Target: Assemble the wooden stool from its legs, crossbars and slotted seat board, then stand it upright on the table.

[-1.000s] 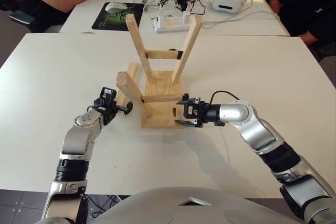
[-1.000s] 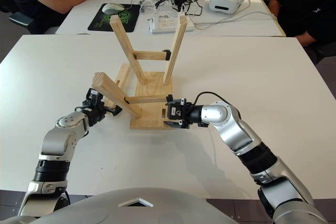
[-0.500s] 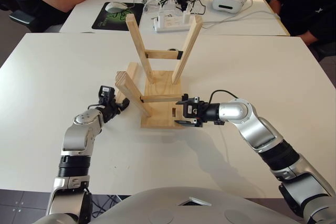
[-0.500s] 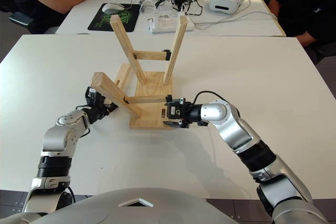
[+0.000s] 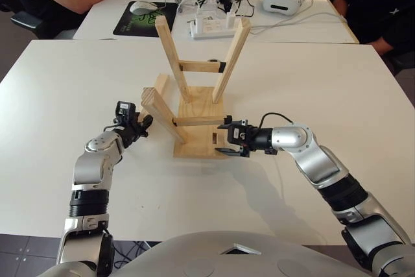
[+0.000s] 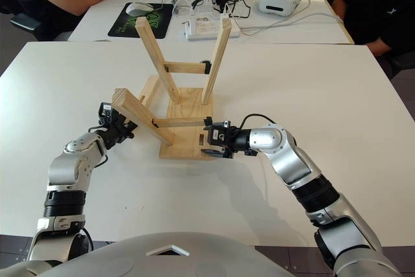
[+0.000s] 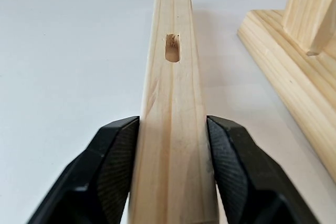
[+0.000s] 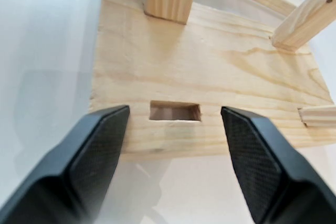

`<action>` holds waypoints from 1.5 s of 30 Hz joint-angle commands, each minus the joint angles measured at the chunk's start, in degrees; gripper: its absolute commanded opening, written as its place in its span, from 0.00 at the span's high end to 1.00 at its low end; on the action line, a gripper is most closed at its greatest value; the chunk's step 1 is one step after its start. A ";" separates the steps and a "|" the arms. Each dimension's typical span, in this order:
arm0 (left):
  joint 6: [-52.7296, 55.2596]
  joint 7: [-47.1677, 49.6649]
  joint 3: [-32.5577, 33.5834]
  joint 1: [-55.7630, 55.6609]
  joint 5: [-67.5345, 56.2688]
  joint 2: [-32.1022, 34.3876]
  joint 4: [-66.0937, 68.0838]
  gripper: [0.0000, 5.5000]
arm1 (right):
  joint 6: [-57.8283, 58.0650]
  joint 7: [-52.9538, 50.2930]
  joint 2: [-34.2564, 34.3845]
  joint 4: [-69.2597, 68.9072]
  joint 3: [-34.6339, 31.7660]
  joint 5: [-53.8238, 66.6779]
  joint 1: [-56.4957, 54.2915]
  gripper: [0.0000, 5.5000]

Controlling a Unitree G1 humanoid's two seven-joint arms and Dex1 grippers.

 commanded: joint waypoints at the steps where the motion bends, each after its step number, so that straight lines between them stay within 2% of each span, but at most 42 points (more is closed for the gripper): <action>1: -2.23 -0.02 2.58 -1.62 -0.29 1.69 0.56 0.62 | 1.81 -0.60 -2.22 -1.29 -2.88 -0.47 1.74 0.41; 8: -6.80 -0.91 8.31 -2.85 -1.66 4.79 1.17 0.62 | 10.55 2.99 -6.99 -10.44 -13.25 8.40 4.50 0.41; 13: -8.00 -2.83 13.29 -5.90 -4.32 9.41 -1.03 0.62 | 18.16 8.14 -14.39 -13.81 -23.91 17.54 6.74 0.41; 17: -7.40 -8.34 17.47 -13.46 -12.45 14.08 -7.79 0.62 | 29.48 8.26 -11.86 -12.73 -39.23 36.87 -0.54 0.41; 22: 3.66 -12.08 17.77 -26.43 -30.88 15.56 -16.72 0.62 | 36.11 -3.48 -4.70 -12.54 -48.52 55.68 -13.63 0.41; 26: 13.65 -12.35 13.99 -36.44 -46.33 14.19 -20.00 0.62 | 39.54 -12.91 0.58 -8.53 -49.37 66.00 -21.65 0.41; 28: 17.20 -14.12 11.00 -39.87 -50.05 14.56 -19.50 0.62 | 40.85 -16.46 1.88 -6.60 -48.95 69.02 -24.26 0.41; 33: 19.75 -19.05 6.20 -43.16 -51.06 16.21 -17.54 0.62 | 41.68 -23.42 5.19 -2.43 -50.02 77.18 -28.03 0.41; 38: 20.36 -24.13 3.36 -43.90 -50.08 17.31 -15.08 0.62 | 44.26 -26.56 4.85 -0.10 -50.07 85.27 -28.46 0.41; 43: 21.76 -27.01 4.47 -43.24 -51.61 17.74 -11.00 0.62 | 46.22 -27.69 3.02 1.89 -51.80 97.48 -28.02 0.29; 45: 21.96 -27.57 5.06 -43.64 -52.06 17.65 -9.38 0.62 | 47.08 -26.18 1.59 1.72 -51.62 98.71 -26.95 0.24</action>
